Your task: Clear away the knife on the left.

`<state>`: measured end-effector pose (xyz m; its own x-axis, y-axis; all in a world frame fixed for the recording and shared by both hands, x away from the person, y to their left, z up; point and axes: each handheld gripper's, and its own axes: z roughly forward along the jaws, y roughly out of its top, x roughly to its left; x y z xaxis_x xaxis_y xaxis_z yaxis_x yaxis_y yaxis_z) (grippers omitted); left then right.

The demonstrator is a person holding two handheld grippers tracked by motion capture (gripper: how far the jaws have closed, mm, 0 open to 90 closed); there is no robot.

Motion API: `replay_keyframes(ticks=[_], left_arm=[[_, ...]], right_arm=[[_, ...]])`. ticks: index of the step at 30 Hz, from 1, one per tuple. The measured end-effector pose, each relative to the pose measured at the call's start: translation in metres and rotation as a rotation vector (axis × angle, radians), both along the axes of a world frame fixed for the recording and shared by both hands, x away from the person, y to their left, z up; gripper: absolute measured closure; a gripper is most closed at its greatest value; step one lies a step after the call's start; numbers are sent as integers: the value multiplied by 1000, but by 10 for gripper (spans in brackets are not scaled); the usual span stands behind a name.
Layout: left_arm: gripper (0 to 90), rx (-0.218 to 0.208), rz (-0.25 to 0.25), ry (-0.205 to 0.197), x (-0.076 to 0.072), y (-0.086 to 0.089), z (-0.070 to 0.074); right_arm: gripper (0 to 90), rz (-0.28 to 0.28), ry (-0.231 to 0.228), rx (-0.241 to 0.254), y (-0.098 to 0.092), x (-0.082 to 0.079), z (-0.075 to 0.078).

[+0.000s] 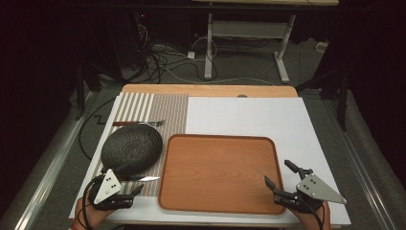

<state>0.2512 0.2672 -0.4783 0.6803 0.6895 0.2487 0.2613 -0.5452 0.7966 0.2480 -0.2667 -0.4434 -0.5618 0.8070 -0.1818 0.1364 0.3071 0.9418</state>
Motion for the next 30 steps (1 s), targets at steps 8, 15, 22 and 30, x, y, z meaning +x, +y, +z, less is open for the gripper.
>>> replay_keyframes(ticks=[8,15,22,30], left_arm=[[159,24,-19,28,-1,-4,1],[159,46,-34,47,-6,1,2],[162,64,-4,82,-8,20,5],[159,53,96,186,-5,60,-1]], right_arm=[[215,43,-15,2,-3,-9,1],[216,89,-7,-29,8,-3,-1],[235,124,6,-75,17,4,-4],[244,148,11,-121,28,12,-8]])
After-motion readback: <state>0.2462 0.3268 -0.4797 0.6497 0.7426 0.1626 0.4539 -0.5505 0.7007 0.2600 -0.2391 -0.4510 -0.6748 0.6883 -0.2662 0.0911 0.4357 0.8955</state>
